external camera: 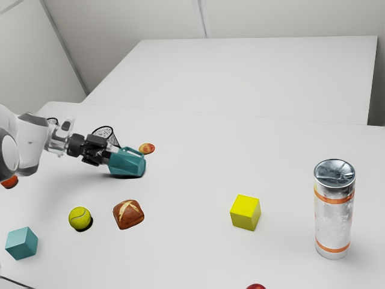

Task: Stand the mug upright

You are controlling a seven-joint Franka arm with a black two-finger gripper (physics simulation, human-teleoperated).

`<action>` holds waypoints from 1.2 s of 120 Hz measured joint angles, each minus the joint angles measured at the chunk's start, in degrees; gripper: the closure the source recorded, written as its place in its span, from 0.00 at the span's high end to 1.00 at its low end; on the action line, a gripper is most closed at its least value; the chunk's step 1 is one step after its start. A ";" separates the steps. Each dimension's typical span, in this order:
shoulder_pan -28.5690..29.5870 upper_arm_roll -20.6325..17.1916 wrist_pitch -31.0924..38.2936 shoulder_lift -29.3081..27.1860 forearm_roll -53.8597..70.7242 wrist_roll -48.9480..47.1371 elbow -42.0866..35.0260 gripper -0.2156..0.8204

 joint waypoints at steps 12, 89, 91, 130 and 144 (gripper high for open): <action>-0.39 0.00 0.00 0.35 -1.08 2.01 -0.94 0.54; -7.63 -2.78 5.22 -4.92 6.37 8.46 6.28 0.05; -8.26 -3.31 5.94 -4.93 8.90 8.31 7.50 0.04; -19.69 -10.58 18.49 -5.35 62.27 -7.39 11.37 0.04; -20.51 -10.75 24.02 -7.97 66.79 -15.27 4.54 0.03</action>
